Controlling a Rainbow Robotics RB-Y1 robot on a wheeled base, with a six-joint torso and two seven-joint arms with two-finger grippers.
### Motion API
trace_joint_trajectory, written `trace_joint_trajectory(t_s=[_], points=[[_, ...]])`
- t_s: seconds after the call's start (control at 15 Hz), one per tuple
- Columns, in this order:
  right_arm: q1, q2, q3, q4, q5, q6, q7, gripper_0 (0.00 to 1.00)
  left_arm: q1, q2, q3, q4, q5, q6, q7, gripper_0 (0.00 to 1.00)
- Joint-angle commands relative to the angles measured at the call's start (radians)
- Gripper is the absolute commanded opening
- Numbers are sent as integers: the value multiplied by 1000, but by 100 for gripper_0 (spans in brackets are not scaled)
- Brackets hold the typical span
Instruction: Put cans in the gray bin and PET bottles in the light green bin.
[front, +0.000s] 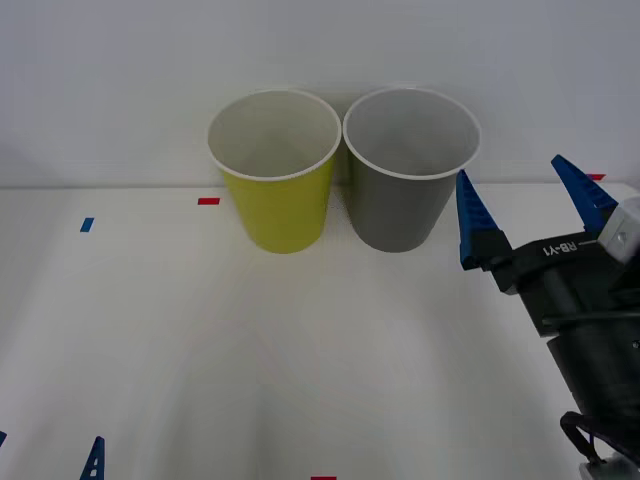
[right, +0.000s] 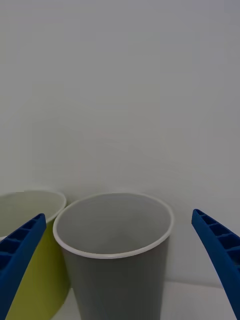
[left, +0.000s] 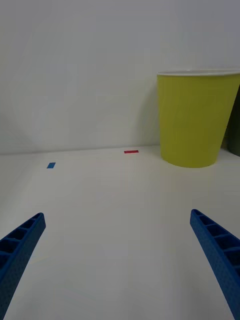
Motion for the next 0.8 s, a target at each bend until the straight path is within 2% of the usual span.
trace_joint_trajectory(t_s=[0.07, 0.13, 0.27, 0.33, 0.47, 0.73, 0.8], points=[[75, -15, 2, 1, -1, -91, 0, 100, 0, 0, 0, 0, 0, 0, 0, 100], [97, -15, 0, 20, -1, -142, 0, 100, 0, 0, 0, 0, 0, 0, 0, 100], [107, -2, -15, 159, -1, -361, 0, 100, 0, 0, 0, 0, 0, 0, 0, 100], [109, 1, -27, 213, 2, -429, 6, 100, 0, 0, 0, 0, 0, 0, 0, 100], [155, 2, -44, 262, 7, -487, 22, 100, 0, 0, 0, 0, 0, 0, 0, 100], [315, 4, -92, 262, 7, -548, 46, 100, 0, 0, 0, 0, 0, 0, 0, 100], [350, 7, -92, 262, -21, -548, 49, 100, 0, 0, 0, 0, 0, 0, 0, 100]])
